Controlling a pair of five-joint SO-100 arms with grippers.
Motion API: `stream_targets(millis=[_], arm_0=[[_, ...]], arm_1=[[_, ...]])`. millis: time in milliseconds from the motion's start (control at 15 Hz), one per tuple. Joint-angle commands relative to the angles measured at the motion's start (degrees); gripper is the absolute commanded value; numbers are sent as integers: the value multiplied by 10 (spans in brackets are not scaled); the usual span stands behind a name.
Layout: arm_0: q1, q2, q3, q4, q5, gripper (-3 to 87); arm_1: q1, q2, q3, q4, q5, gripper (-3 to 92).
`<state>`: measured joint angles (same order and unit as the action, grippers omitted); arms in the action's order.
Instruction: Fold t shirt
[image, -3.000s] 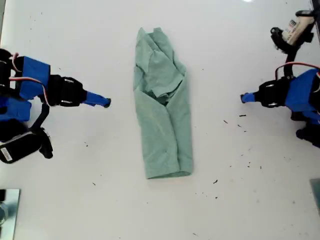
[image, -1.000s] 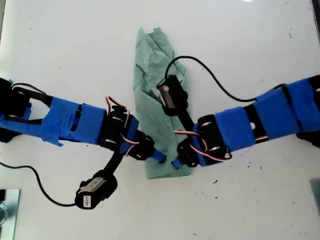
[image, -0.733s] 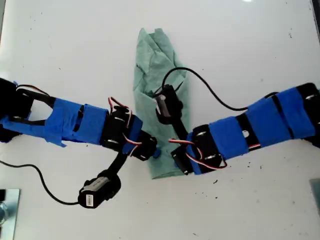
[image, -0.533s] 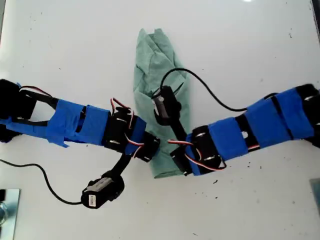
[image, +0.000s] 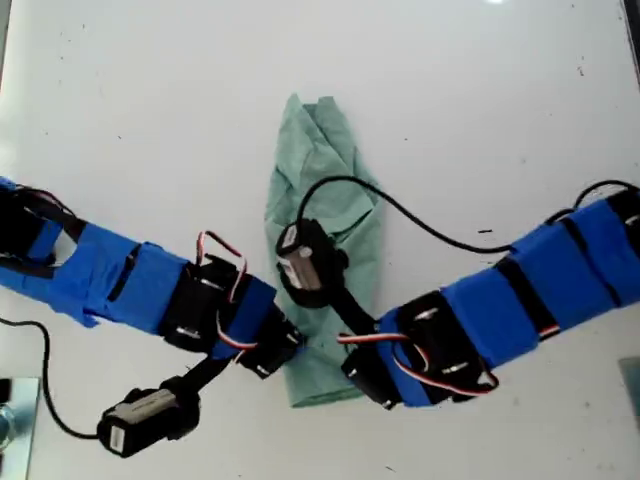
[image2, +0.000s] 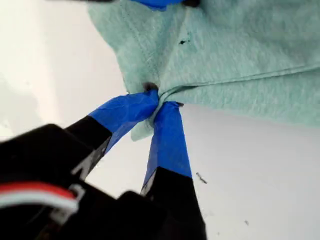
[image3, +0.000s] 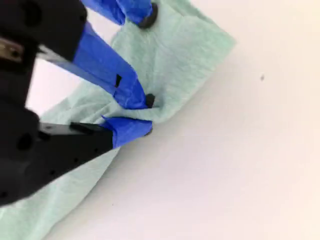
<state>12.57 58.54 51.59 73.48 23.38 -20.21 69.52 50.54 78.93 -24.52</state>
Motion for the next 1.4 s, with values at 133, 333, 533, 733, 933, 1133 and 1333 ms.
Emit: stream_targets(millis=[133,333,533,733,933,1133,1333], arm_0=[[30,129,5,-6,-14,-2],[-47,193,40,14,-4,-2],[-154,221,76,23,1,47],[-272,252,131,18,6,275],[-359,373,243,-5,-19,317],[-454,716,611,-172,-49,296],[-509,985,837,-162,-28,259]], arm_1=[[7,120,-32,-18,-29,-14],[118,192,-1,1,-91,-14],[265,197,20,-4,-147,-12],[384,194,83,-29,-144,240],[515,264,149,-3,-146,315],[735,492,368,-21,-185,248],[825,647,474,90,-247,229]])
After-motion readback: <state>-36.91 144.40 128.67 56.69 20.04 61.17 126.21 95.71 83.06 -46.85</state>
